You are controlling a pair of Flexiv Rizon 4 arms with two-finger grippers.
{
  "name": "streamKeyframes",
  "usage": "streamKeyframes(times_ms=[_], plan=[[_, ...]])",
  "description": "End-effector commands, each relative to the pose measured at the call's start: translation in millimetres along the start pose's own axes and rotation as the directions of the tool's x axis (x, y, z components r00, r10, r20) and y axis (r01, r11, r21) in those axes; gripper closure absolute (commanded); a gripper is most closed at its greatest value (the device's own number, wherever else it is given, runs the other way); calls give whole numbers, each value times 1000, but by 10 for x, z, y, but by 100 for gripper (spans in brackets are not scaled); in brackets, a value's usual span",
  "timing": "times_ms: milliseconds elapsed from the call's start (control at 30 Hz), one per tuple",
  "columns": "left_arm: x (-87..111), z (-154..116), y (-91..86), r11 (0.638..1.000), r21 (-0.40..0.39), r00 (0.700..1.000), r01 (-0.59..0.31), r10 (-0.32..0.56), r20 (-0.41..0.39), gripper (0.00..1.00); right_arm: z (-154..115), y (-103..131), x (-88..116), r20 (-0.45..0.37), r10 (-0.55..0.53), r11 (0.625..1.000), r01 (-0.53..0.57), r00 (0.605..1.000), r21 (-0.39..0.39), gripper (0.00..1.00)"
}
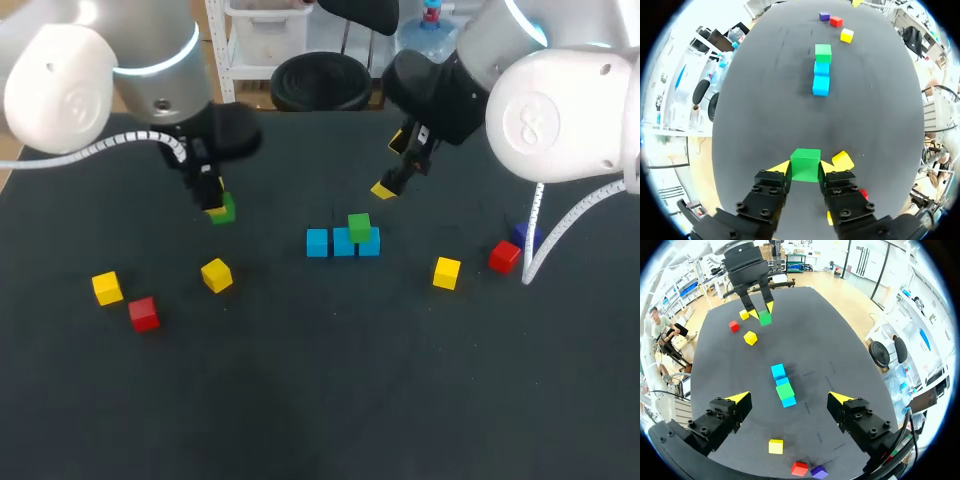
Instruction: Place the blue cubes, place green cubes on the blue cubes, place the yellow cubes on the green cubes, then place the red cubes on the yellow cubes, and place purple cube on the red cubes.
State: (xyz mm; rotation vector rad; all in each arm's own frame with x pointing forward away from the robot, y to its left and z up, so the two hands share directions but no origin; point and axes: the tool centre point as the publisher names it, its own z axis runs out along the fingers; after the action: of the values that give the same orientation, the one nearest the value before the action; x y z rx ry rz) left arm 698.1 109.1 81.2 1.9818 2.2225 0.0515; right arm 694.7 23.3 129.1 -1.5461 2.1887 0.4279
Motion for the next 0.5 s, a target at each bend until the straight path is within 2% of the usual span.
streamKeyframes(times_ms=[33,500], plan=[[-74,-31,3,1000,0,1000,-13,13,4,100,-11,16,9,1,1,1000,-1,1000,4,0],[-98,-68,-24,1000,-2,999,-31,31,14,100,-11,16,9,1,1,1000,-1,1000,4,0]])
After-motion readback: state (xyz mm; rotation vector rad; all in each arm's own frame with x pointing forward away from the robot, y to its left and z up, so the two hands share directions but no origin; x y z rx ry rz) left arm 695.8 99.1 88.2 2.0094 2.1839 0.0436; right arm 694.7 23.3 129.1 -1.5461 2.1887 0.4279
